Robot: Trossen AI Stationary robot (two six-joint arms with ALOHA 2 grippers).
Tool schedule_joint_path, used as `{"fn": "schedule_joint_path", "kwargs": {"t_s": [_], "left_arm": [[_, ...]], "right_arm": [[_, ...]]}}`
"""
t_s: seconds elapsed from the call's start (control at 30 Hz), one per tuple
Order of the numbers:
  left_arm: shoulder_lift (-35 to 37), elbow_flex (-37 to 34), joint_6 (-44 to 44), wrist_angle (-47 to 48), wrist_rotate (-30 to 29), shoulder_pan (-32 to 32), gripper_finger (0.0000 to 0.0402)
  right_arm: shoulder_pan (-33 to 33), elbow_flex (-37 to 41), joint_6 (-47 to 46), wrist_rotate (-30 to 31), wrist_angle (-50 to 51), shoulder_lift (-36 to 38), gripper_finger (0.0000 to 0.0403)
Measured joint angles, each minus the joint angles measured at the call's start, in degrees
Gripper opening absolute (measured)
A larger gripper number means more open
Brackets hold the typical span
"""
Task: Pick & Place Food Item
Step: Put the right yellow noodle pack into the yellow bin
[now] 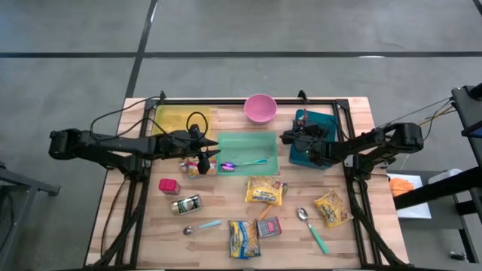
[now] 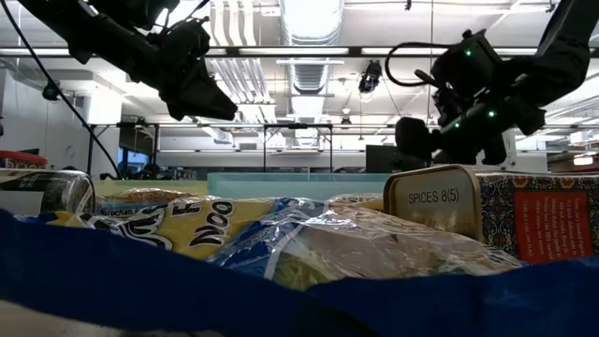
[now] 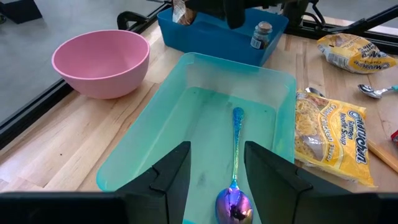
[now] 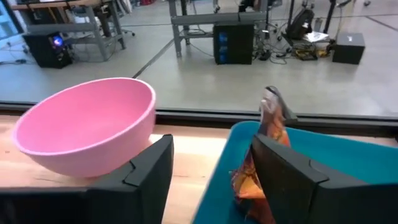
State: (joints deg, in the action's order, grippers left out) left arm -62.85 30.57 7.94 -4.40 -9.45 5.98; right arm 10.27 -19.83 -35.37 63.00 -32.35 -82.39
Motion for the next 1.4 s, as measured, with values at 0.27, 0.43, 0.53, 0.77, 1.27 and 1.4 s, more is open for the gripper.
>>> {"fn": "schedule_joint_path", "kwargs": {"t_s": [0.27,0.43,0.53,0.77,1.27,1.4], "left_arm": [[-0.01,0.00,0.00,0.07,0.00,-0.02,0.0159],[-0.01,0.00,-0.04,0.09,0.00,-0.02,0.0159],[0.00,0.00,-0.04,0.09,0.01,-0.02,0.0159],[0.00,0.00,-0.02,0.02,0.02,-0.02,0.0159],[-0.04,1.44,2.41,-0.98,4.27,-0.18,0.0159],[-0.04,1.42,2.40,-1.61,4.35,-0.26,0.0159]], "right_arm": [[-4.32,-3.07,5.15,-0.48,1.98,2.54,0.0219],[-5.81,-6.47,6.04,-0.26,12.20,6.21,0.0219],[-6.63,-9.15,6.05,-0.25,19.98,8.42,0.0219],[-9.89,-16.54,8.21,-9.86,36.93,11.57,0.0219],[-22.23,-33.99,4.94,-37.40,74.45,8.96,0.0219],[-25.46,-38.22,1.65,-43.73,84.19,6.38,0.0219]]}}
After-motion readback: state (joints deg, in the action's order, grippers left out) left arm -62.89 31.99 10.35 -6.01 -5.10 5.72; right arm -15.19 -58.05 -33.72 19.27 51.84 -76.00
